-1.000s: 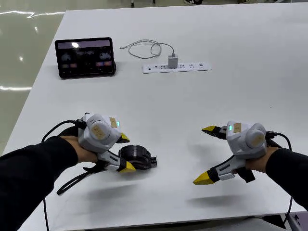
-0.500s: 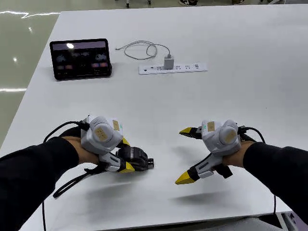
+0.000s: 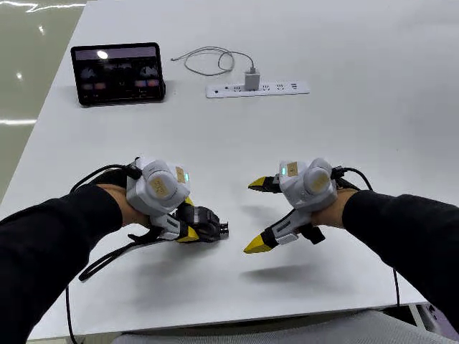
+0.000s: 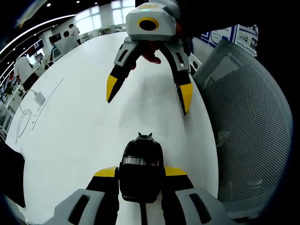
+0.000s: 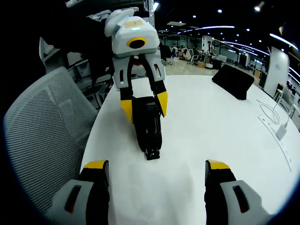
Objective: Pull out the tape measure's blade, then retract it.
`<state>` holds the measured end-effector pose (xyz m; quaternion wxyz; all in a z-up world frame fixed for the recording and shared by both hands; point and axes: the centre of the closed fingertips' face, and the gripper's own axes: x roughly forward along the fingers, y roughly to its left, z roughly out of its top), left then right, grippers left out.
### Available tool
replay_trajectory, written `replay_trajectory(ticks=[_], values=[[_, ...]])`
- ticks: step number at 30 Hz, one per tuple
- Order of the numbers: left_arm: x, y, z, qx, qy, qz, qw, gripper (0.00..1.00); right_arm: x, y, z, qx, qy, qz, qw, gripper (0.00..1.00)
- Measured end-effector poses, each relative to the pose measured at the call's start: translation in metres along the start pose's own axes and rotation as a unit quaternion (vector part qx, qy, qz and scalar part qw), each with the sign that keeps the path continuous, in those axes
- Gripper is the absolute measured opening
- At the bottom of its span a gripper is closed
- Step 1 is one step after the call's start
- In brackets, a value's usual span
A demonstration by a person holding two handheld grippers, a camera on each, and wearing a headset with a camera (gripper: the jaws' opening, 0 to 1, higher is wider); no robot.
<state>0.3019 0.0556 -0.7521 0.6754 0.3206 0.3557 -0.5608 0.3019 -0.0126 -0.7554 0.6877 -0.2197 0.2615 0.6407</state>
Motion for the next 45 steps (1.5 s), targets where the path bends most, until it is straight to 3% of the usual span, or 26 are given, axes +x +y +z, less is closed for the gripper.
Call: replay_trajectory(ticks=[5,13,16,19,21,38,40,45], values=[[0.001,0.0,0.001,-0.014,-0.003,-0.008,0.9999,0.31,0.011,0.007,0.002,0.008,0.0,0.016,0.9998,0.65],[0.001,-0.004,0.0,0.003,0.017,-0.006,0.9998,0.3,0.028,0.007,0.004,-0.012,0.011,0.022,0.9996,0.51],[0.002,-0.004,-0.001,0.01,0.025,-0.007,0.9996,0.3,0.034,0.001,0.003,-0.023,0.017,0.011,0.9995,0.44],[0.002,-0.002,-0.001,0.01,0.027,-0.012,0.9995,0.3,0.038,0.004,0.003,-0.024,0.023,0.024,0.9992,0.37],[0.002,-0.002,-0.001,0.011,0.028,-0.014,0.9995,0.3,0.041,0.005,-0.002,-0.036,0.038,0.031,0.9982,0.35],[0.003,-0.003,-0.003,0.001,0.027,-0.01,0.9996,0.31,0.051,0.007,-0.009,-0.038,0.064,0.034,0.9966,0.12],[0.002,-0.003,-0.003,-0.001,0.023,-0.01,0.9997,0.31,0.052,0.007,-0.006,-0.059,0.063,0.036,0.9956,0.12],[0.004,-0.002,-0.003,0.003,0.021,-0.012,0.9997,0.31,0.053,0.007,-0.004,-0.05,0.076,0.037,0.9952,0.12]])
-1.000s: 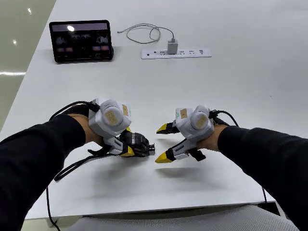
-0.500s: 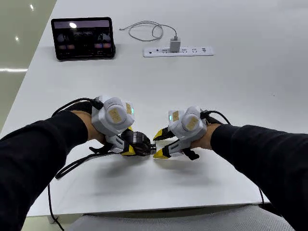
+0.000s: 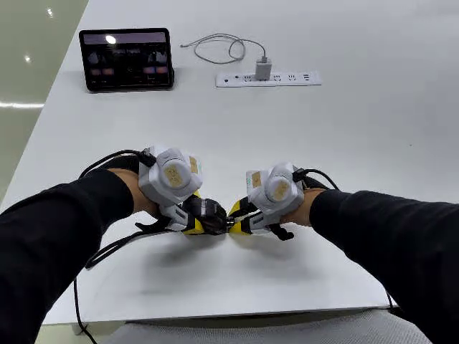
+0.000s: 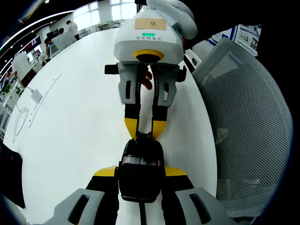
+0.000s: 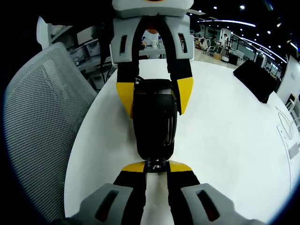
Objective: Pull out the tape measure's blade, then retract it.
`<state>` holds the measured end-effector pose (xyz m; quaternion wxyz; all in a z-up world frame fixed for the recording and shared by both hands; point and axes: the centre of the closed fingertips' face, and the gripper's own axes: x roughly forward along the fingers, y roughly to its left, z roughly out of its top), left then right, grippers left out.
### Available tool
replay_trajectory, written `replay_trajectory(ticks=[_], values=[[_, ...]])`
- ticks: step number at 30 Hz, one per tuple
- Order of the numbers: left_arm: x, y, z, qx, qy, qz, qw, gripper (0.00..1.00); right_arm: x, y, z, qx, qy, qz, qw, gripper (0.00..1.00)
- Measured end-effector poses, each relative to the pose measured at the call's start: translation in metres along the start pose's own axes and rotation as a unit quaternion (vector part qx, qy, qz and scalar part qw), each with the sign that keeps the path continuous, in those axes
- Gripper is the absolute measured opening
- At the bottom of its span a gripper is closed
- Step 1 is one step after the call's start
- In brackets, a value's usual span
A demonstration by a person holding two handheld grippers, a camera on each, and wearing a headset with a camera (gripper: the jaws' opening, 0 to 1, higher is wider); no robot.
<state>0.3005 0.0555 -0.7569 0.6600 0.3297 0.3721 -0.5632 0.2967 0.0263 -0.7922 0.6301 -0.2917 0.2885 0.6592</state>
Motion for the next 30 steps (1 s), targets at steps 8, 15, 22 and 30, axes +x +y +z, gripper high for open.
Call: replay_trajectory(ticks=[8,15,22,30], values=[[0.0007,0.0007,-0.001,0.0,0.002,0.001,1.0,0.31,0.0011,-0.0013,-0.0017,-0.011,0.012,0.0,0.9999,0.11],[0.0012,0.0011,-0.0014,-0.002,0.002,-0.001,1.0,0.3,0.0027,-0.0023,-0.0009,-0.001,0.029,-0.006,0.9996,0.1],[0.0011,0.0001,-0.001,0.002,0.0,0.001,1.0,0.3,0.0032,-0.0015,-0.0029,0.009,0.032,-0.005,0.9994,0.12],[0.0003,-0.0002,-0.0019,0.005,0.0,-0.002,1.0,0.3,0.0034,-0.0003,-0.0023,-0.011,0.025,0.001,0.9996,0.08]])
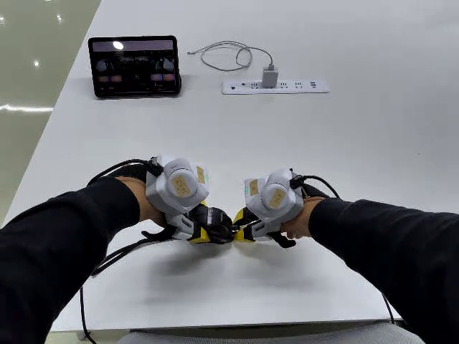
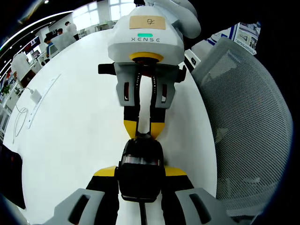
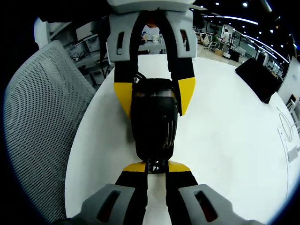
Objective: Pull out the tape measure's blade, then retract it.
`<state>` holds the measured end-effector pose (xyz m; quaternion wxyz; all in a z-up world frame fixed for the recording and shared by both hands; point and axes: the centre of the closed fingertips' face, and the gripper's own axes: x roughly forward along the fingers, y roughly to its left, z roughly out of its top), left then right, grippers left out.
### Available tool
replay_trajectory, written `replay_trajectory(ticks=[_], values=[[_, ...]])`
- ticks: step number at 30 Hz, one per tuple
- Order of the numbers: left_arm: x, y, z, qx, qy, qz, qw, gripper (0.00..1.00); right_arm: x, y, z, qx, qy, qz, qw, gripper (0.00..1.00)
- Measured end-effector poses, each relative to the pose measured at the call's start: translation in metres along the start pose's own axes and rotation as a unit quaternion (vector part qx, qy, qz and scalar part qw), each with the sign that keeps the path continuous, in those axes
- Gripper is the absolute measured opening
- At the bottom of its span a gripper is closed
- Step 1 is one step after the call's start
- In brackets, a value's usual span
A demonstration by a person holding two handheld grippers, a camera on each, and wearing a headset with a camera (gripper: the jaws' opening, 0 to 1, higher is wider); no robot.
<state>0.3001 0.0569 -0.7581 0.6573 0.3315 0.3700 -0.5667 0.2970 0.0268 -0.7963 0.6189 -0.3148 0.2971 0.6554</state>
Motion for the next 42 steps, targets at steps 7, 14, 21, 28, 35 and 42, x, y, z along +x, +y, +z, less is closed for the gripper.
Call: replay_trajectory(ticks=[7,14,21,28,35,42], values=[[0.0,0.0,0.0,-0.005,-0.003,0.004,1.0,0.3,0.0,0.001,-0.002,0.007,0.006,0.0,1.0,0.08],[-0.001,0.001,-0.001,-0.009,-0.003,0.0,1.0,0.3,0.001,-0.001,-0.002,0.02,0.006,0.0,0.9998,0.08],[-0.001,0.0,-0.001,-0.01,-0.004,0.0,0.9999,0.3,0.0,0.0,-0.005,0.025,0.014,0.0,0.9996,0.08],[-0.001,0.001,0.0,-0.009,-0.002,0.0,1.0,0.3,-0.001,-0.001,-0.007,0.03,0.012,0.001,0.9995,0.08],[-0.001,0.001,0.0,-0.01,-0.003,0.001,0.9999,0.3,-0.005,0.0,-0.009,0.028,0.011,-0.005,0.9995,0.08],[-0.001,0.001,-0.001,-0.01,-0.007,0.005,0.9999,0.3,-0.006,-0.001,-0.01,0.025,0.012,-0.003,0.9996,0.07]])
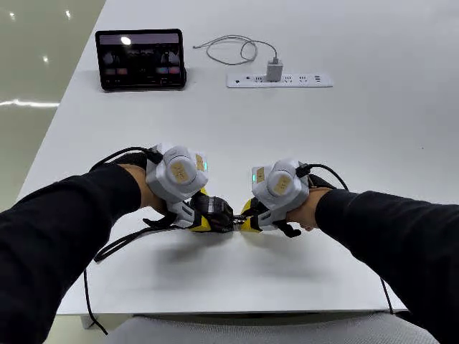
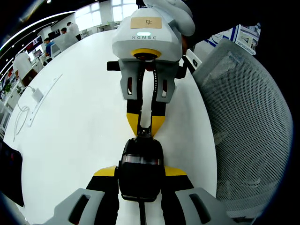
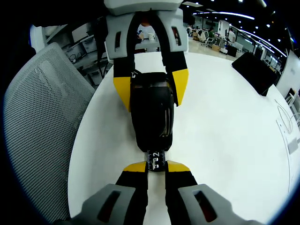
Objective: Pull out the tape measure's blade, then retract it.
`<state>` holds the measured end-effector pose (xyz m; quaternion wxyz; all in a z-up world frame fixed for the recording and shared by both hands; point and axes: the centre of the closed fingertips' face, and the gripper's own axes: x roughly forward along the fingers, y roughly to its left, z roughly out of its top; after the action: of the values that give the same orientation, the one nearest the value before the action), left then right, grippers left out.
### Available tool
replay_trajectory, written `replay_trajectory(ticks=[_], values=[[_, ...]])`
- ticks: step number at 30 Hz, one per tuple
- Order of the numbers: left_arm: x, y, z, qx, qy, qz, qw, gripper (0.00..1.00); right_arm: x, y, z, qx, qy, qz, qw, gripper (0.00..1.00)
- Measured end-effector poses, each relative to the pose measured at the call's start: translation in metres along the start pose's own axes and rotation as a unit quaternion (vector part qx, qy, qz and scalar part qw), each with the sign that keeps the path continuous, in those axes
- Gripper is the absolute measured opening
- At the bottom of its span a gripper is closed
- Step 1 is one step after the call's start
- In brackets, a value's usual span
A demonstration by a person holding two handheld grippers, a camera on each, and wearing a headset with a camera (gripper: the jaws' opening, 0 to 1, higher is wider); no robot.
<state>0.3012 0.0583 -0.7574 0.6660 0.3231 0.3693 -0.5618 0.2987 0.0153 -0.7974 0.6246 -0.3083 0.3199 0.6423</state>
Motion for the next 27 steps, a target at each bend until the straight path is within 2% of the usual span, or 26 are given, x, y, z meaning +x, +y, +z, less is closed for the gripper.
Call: replay_trajectory(ticks=[18,23,27], values=[[0.0,-0.001,0.002,0.004,-0.002,0.002,1.0,0.3,-0.009,-0.002,-0.011,0.011,0.003,-0.008,0.9999,0.08],[0.001,-0.002,0.003,0.011,0.003,0.001,0.9999,0.3,-0.013,-0.002,-0.016,0.007,0.007,-0.012,0.9999,0.08],[0.0,-0.001,0.002,0.007,-0.002,0.002,1.0,0.3,-0.014,-0.002,-0.018,0.015,0.008,-0.011,0.9998,0.08]])
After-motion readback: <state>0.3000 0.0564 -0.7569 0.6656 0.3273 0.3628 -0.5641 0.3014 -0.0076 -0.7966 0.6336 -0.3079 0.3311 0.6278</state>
